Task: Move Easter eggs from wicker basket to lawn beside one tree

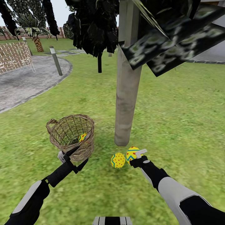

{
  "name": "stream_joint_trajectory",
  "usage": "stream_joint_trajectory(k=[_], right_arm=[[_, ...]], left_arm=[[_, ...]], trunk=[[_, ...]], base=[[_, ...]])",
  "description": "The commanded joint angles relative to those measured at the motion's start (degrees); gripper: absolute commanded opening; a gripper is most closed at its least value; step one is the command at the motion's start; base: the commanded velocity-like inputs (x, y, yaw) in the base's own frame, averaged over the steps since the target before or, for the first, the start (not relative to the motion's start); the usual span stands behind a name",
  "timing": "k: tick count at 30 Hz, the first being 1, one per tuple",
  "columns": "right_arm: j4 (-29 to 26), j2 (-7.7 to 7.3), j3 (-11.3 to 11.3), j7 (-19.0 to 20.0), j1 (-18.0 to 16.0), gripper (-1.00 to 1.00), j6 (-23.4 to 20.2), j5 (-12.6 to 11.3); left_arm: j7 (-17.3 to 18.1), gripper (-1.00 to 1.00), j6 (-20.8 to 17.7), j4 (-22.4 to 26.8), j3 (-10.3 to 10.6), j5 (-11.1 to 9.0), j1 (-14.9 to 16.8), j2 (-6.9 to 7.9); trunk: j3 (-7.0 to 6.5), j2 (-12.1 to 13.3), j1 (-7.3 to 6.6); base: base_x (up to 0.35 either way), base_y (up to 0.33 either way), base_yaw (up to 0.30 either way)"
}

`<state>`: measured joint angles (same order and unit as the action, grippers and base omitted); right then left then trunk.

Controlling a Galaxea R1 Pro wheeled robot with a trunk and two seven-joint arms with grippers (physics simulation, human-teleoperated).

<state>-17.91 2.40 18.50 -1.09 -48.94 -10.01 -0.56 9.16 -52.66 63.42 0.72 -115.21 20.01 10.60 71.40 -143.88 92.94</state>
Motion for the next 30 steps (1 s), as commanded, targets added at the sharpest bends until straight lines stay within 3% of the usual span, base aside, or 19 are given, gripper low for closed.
stream_joint_trajectory(k=[1, 5, 9, 27, 30], right_arm=[[-0.10, -0.03, 0.31, -0.14, -0.02, -1.00, -0.36, -0.06], [-0.10, -0.03, 0.31, -0.14, -0.02, -1.00, -0.36, -0.06], [-0.10, -0.03, 0.31, -0.14, -0.02, -1.00, -0.36, -0.06], [-0.19, 0.15, 0.49, -0.11, -0.02, -1.00, -0.36, 0.11], [-0.17, 0.15, 0.50, -0.14, -0.02, -1.00, -0.36, 0.12]], left_arm=[[0.51, 1.00, -0.08, -0.05, 0.07, 0.34, 0.03, 0.04], [0.51, 1.00, -0.08, -0.05, 0.32, 0.34, 0.03, -0.01], [0.51, 1.00, 0.16, -0.05, 2.73, 0.33, 0.03, 0.03], [0.59, 1.00, 0.19, -2.07, 2.97, 0.28, 0.03, -0.02], [0.59, 1.00, 0.19, -2.07, 2.97, 0.33, 0.03, -0.04]], trunk=[[0.04, -0.02, -0.01], [0.04, -0.02, -0.01], [0.04, -0.02, -0.01], [0.04, -0.02, -0.01], [0.71, -0.06, 0.07]], base=[[0.000, 0.000, 0.000], [0.050, -0.029, 0.000], [0.229, -0.216, 0.000], [0.032, -0.032, 0.012], [0.000, 0.000, 0.234]])
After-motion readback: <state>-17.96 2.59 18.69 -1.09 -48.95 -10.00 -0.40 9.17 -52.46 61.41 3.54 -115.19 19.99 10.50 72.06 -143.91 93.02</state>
